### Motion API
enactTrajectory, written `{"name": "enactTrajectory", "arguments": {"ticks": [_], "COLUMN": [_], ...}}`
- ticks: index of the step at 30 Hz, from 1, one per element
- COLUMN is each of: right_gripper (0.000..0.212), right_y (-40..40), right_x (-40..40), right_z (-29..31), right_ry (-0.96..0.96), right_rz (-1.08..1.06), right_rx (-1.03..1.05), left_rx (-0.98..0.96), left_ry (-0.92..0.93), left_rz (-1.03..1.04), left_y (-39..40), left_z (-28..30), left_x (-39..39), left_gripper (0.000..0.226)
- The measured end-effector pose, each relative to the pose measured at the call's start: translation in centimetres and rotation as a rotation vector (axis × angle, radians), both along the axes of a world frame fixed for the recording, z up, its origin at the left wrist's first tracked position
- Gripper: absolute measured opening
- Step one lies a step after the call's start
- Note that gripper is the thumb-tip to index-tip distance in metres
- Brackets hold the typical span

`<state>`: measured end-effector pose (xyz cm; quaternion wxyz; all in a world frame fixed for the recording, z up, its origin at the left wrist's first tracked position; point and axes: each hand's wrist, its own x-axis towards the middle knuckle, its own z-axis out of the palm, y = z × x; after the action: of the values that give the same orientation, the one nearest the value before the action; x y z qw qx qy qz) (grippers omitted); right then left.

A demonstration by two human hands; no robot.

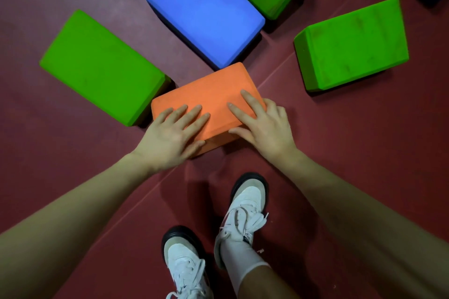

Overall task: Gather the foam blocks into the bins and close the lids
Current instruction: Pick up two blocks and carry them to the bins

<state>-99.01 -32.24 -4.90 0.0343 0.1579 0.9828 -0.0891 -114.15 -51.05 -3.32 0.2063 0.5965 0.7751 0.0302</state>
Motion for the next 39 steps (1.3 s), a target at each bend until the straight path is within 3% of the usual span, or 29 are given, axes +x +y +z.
{"name": "enactTrajectory", "arguments": {"ticks": [3,6,10,12,17,23,32,39], "right_gripper": [0.047,0.045,0.045,0.045,0.045,0.05,0.048,0.053], "right_y": [-0.6,-1.4,-2.5,-2.6,-1.9,-1.3,3.8,11.9], "right_x": [-1.1,-2.6,-2.4,-2.1,-2.6,-1.7,1.9,3.9], "right_z": [1.3,2.0,1.9,2.0,4.4,11.7,19.9,15.8], "right_ry": [0.079,0.086,0.09,0.089,0.107,0.101,0.06,-0.116], "right_rz": [-0.075,-0.172,-0.258,-0.315,-0.396,-0.449,-0.511,-0.533], "right_rx": [0.027,0.016,-0.009,-0.049,-0.152,-0.205,-0.246,-0.296], "left_rx": [0.154,0.179,-0.01,-0.041,0.087,0.184,0.042,0.033], "left_ry": [0.045,0.043,-0.001,-0.007,0.013,-0.023,-0.126,-0.118], "left_rz": [0.081,0.209,0.198,0.176,0.068,0.055,0.46,0.697], "left_y": [-0.6,-0.9,-0.5,0.3,0.7,1.4,8.7,15.5], "left_z": [0.7,0.5,-0.2,-0.1,2.0,9.1,18.6,15.1], "left_x": [0.4,0.5,0.3,0.2,0.0,0.7,4.4,5.8], "left_gripper": [0.042,0.045,0.099,0.115,0.09,0.073,0.072,0.068]}}
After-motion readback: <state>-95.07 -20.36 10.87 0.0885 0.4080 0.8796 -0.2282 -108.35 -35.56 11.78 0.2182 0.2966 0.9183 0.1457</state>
